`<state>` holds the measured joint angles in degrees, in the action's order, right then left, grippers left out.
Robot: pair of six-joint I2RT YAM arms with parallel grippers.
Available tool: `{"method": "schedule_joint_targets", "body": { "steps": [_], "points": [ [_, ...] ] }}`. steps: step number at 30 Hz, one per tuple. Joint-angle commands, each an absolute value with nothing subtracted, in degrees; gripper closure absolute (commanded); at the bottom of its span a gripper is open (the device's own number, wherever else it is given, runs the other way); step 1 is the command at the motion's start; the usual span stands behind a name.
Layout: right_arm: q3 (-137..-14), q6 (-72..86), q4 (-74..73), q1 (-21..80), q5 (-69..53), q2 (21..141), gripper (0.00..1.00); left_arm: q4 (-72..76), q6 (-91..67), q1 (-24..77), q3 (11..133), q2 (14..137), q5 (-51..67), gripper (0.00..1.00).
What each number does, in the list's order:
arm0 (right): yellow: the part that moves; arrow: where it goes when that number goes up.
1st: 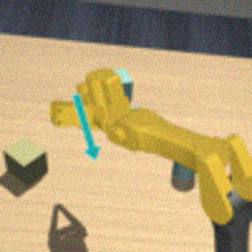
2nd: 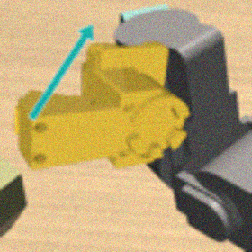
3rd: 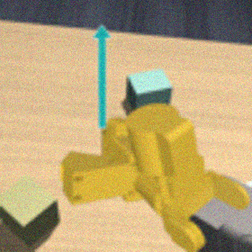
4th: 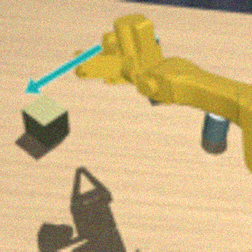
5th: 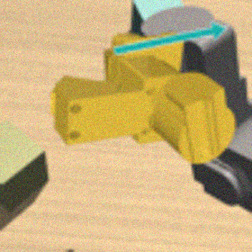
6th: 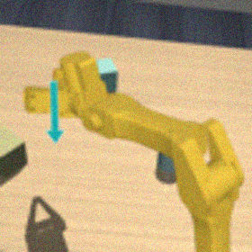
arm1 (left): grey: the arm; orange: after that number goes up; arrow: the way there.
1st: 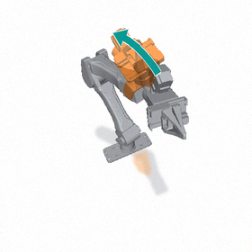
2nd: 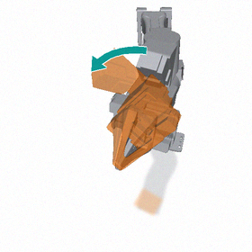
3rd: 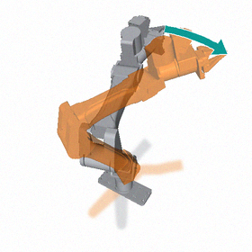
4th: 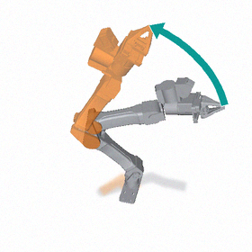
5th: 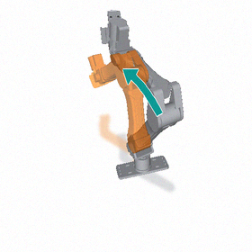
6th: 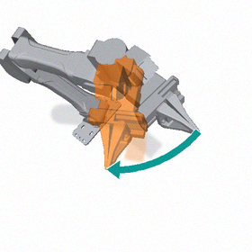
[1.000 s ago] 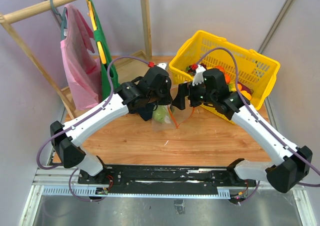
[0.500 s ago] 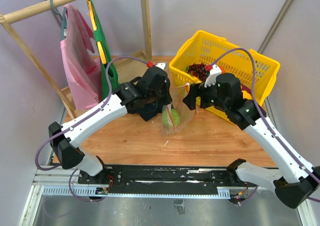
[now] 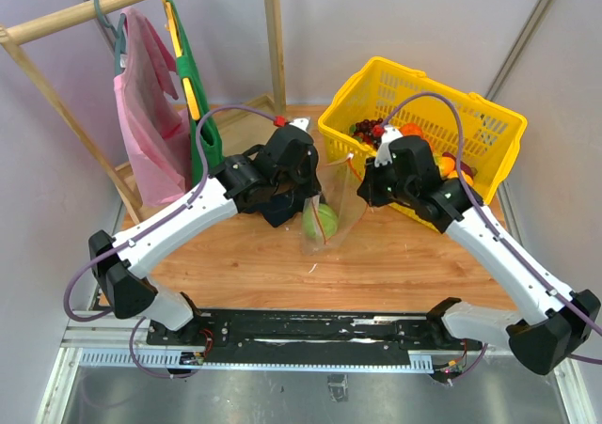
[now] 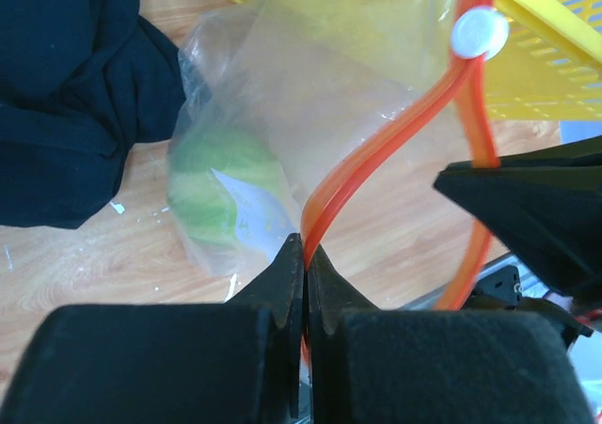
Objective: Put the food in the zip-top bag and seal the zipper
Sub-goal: Pick up the fake vegetable from the bin.
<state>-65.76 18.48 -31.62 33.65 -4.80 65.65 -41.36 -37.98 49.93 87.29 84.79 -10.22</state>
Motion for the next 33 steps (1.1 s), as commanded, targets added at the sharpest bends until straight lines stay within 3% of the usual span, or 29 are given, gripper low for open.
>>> {"method": "schedule_joint_targets", "body": {
  "steps": [1,11,13,17,21,27,33],
  "points": [
    [-73.8,15.1,-35.5,34.9,-2.5,66.5,0.99,-42.9,-38.1,49.5,86.8,82.5,-12.9,1.0],
    [-79.7,12.9,-37.2,38.7,0.0,70.0,0.99,-45.2,-37.9,49.5,85.6,80.6,-13.8,0.95],
    [-79.6,12.7,-36.8,39.4,-0.2,70.7,1.0,-45.0,-37.8,49.5,85.8,80.5,-13.5,0.89],
    [-79.4,12.5,-35.6,40.7,-0.2,71.5,1.0,-44.0,-36.9,49.5,86.3,80.6,-13.3,0.67],
    [-79.4,12.6,-35.1,41.5,-0.2,72.1,0.99,-43.7,-35.8,49.2,87.1,81.4,-13.2,0.57],
    [-79.4,12.7,-34.3,42.1,-0.7,72.3,0.99,-43.7,-34.7,48.6,87.9,82.6,-14.0,0.62],
    [-79.2,11.4,-34.8,42.1,1.9,72.5,0.99,-44.3,-33.2,48.2,88.5,82.8,-16.5,0.88]
  ]
}}
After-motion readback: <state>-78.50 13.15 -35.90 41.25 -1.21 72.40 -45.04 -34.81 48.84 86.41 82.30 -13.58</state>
